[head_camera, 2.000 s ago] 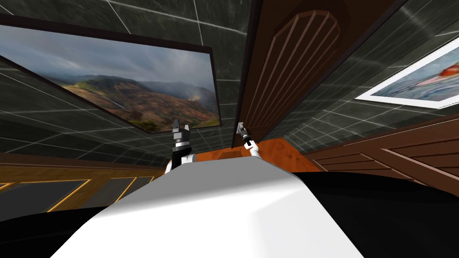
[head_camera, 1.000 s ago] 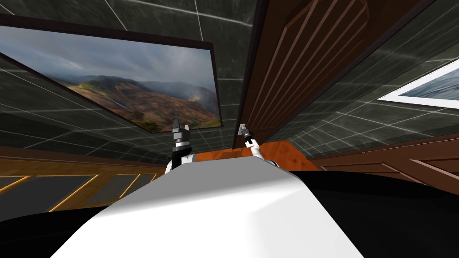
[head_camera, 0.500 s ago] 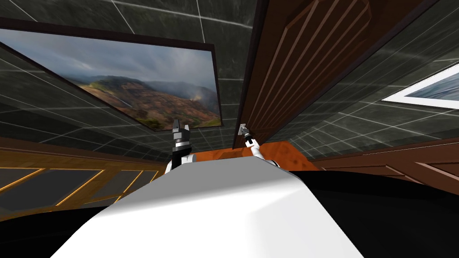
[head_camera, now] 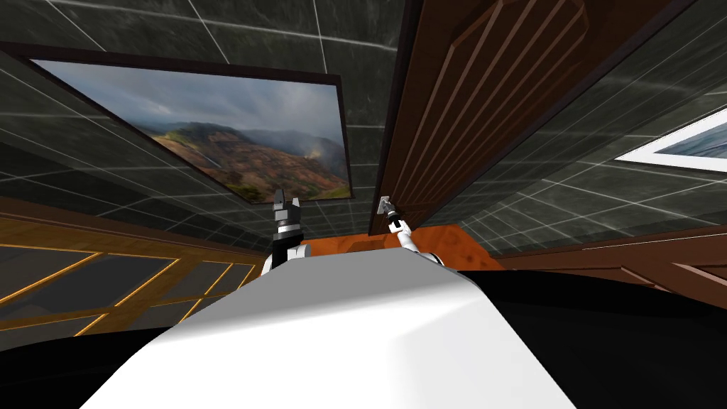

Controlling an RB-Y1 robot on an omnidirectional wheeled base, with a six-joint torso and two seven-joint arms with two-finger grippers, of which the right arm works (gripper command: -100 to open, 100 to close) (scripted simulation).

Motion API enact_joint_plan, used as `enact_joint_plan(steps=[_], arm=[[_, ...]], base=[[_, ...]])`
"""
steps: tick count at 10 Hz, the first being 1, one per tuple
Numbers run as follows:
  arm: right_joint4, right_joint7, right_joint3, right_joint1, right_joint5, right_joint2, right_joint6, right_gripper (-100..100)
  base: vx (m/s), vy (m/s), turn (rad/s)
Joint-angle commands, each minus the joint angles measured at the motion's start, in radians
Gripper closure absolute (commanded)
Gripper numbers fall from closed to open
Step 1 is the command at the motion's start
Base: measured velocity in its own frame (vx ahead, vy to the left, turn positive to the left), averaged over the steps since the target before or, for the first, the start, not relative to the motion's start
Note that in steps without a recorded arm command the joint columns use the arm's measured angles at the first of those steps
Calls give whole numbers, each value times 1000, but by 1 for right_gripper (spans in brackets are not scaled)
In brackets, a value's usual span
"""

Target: Pull the door open

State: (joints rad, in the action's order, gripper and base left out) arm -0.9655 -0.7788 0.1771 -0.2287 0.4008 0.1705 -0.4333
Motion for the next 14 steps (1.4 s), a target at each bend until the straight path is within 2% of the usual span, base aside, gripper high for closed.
enact_joint_plan(steps=[1,2,3,5,6,8,9,10,11,13,14], arm=[[11,50,-11,-4,-23,-6,-5,100],[16,78,-15,-7,-41,-4,-6,100],[16,90,-15,-7,-41,-4,-6,100],[24,153,-23,-13,-78,1,-8,100],[24,165,-23,-13,-78,1,-8,100],[33,226,-31,-19,-116,5,-10,100],[33,242,-31,-19,-116,5,-10,100],[38,276,-36,-22,-137,7,-12,100],[38,282,-36,-22,-137,7,-12,100],[48,348,-45,-29,-180,12,-14,100],[48,363,-45,-29,-180,12,-14,100]], base=[[-56,-35,67],[-53,-42,105],[-41,-20,-9],[-46,-19,51],[-34,-28,41],[-41,-32,78],[-41,-23,38],[-42,-25,64],[-35,-23,30],[-52,-24,70],[-38,-31,46]])
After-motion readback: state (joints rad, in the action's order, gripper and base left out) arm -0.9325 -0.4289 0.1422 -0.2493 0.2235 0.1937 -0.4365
